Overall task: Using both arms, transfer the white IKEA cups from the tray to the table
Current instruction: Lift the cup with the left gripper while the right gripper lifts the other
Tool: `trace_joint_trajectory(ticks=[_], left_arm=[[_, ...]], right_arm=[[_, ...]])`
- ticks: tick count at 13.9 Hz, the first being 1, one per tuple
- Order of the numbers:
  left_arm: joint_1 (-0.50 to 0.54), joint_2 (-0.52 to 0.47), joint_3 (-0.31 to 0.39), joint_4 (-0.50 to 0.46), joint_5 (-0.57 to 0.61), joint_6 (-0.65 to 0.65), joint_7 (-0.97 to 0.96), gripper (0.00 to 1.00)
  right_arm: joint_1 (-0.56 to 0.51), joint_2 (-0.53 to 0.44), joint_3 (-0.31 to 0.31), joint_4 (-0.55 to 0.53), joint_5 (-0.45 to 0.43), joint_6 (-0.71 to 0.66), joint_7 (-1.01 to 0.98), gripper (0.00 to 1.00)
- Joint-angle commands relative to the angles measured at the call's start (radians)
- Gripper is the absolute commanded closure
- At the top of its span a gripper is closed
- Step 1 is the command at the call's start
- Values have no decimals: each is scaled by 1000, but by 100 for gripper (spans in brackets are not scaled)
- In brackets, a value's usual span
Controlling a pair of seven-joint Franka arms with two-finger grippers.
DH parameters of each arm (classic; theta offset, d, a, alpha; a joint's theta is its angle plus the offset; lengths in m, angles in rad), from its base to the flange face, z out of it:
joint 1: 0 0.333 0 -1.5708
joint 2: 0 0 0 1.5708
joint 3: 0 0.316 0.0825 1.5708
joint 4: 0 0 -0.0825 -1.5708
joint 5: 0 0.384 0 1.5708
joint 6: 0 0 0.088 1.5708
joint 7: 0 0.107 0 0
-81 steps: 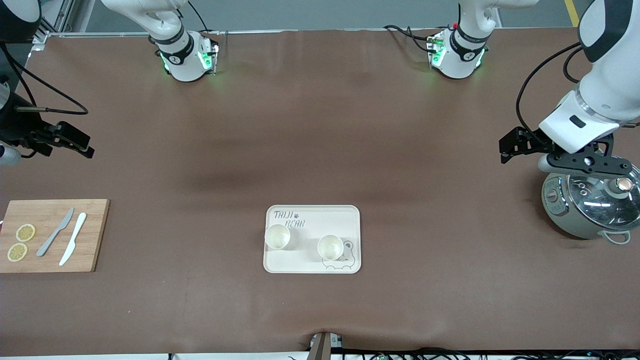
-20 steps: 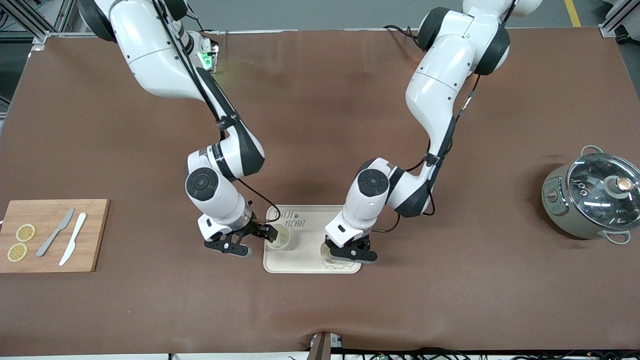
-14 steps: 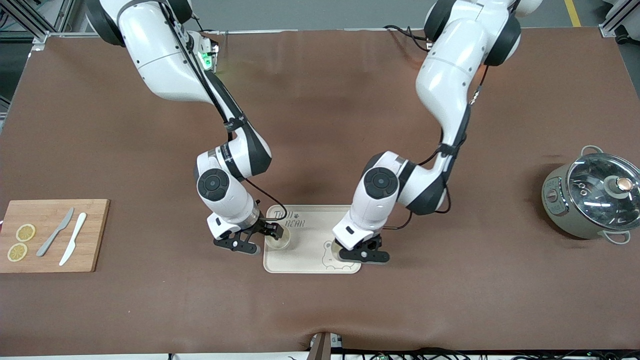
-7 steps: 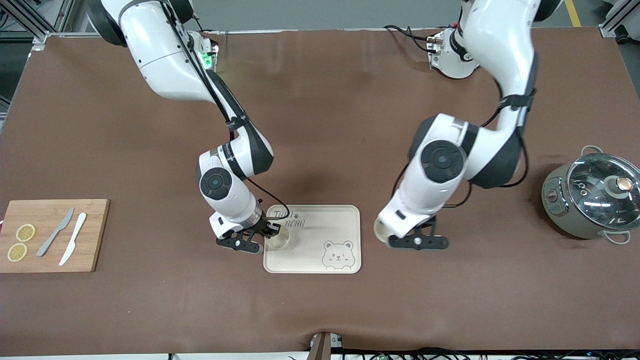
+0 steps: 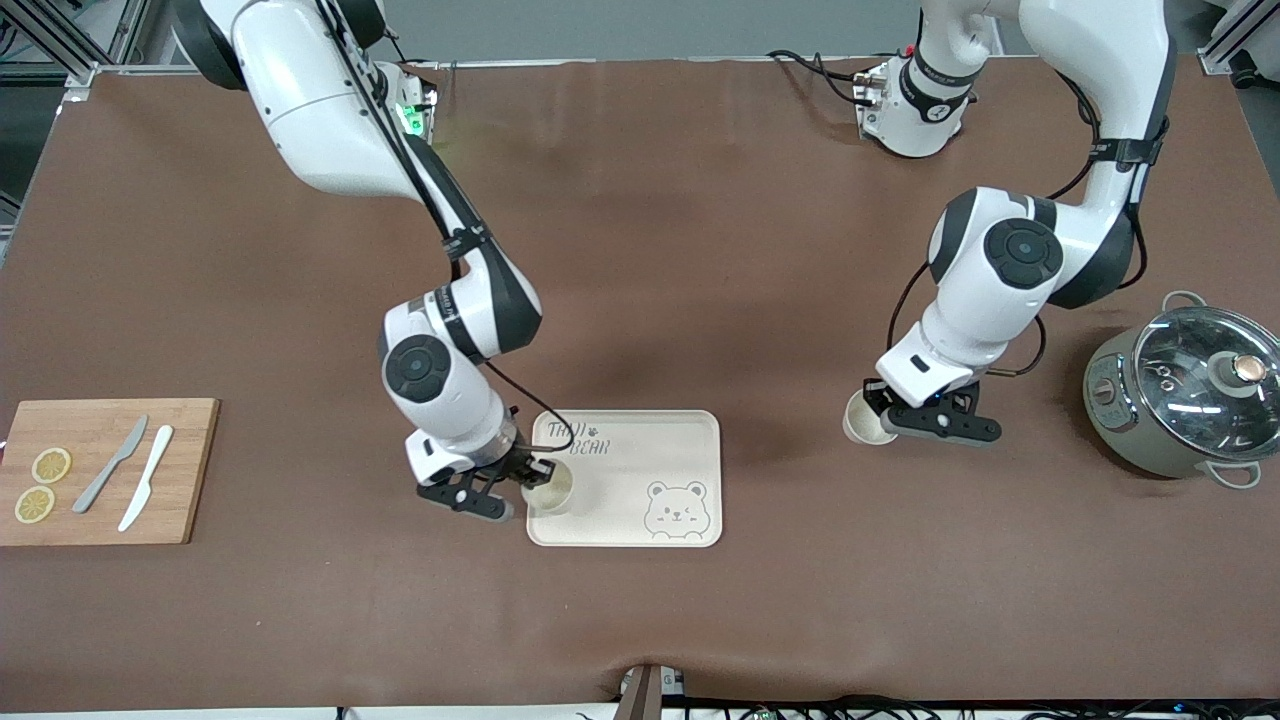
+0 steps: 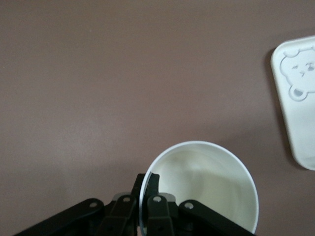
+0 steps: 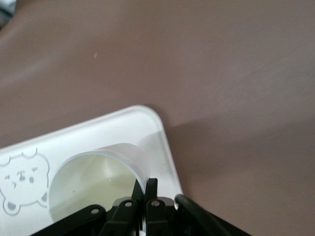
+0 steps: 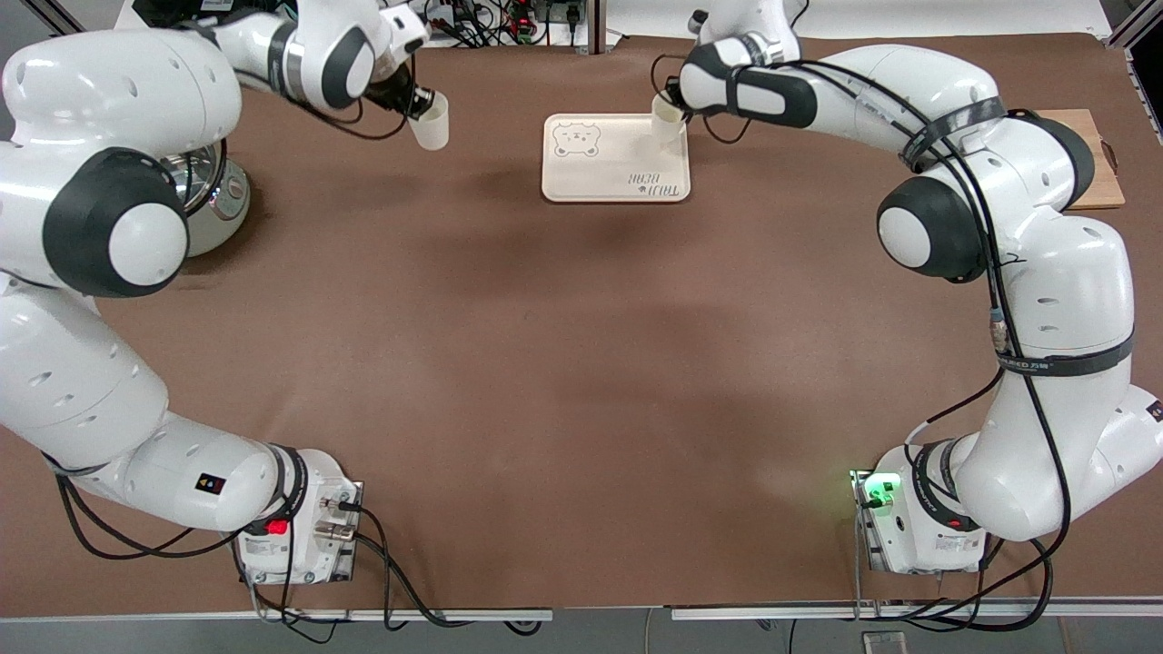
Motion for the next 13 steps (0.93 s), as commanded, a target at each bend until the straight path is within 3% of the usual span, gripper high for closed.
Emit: trace_joint_trajectory(ticks=[1, 4, 13], left_arm=[[15, -37, -13, -170, -13, 188, 33, 100], [29, -31, -13, -239, -13, 277, 51, 100], [101, 18, -14, -293, -10, 417, 157, 100]], right_arm=[[-79, -8, 13, 92, 5, -121, -69, 100], [-159, -13, 21, 107, 9, -172, -205, 100], [-368, -40, 12, 94, 6, -217, -693, 100]])
